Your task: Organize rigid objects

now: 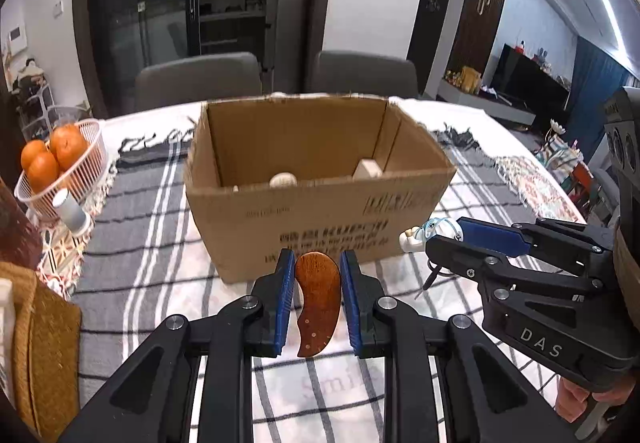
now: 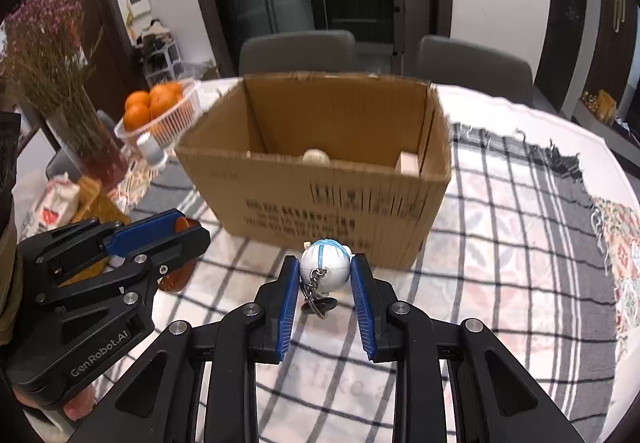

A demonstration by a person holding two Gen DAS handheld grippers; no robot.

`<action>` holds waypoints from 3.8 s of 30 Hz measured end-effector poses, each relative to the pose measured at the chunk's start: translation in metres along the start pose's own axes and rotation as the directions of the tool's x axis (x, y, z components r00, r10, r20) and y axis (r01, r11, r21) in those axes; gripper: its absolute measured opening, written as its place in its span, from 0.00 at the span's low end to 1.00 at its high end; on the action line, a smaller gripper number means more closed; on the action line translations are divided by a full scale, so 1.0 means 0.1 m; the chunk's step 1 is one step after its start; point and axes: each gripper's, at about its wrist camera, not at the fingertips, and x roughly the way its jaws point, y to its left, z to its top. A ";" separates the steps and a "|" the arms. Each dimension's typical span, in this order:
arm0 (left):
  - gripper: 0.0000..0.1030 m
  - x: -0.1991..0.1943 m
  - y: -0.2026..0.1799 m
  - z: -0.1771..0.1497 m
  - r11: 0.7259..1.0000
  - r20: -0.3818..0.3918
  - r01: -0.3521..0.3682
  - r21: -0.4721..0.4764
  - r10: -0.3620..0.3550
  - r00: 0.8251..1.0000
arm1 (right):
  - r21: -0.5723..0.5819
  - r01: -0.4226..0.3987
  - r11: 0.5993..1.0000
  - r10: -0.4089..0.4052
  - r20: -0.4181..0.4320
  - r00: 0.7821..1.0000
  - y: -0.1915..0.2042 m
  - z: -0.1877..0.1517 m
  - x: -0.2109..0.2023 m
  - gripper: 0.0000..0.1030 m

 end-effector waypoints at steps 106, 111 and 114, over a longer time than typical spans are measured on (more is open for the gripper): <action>1.00 -1.32 0.04 -0.17 0.966 0.328 -0.259 -0.020 0.252 0.911 | 0.176 0.266 0.948 -0.309 0.310 0.899 0.44 -0.08 -1.44 0.81; 1.00 -1.38 0.03 -0.31 0.962 0.324 -0.273 -0.034 0.269 0.907 | 0.202 0.276 0.940 -0.328 0.302 0.895 0.47 -0.26 -1.47 0.82; 1.00 -1.39 0.03 -0.37 0.963 0.303 -0.267 -0.028 0.263 0.916 | 0.215 0.256 0.942 -0.312 0.290 0.905 0.48 -0.38 -1.46 0.82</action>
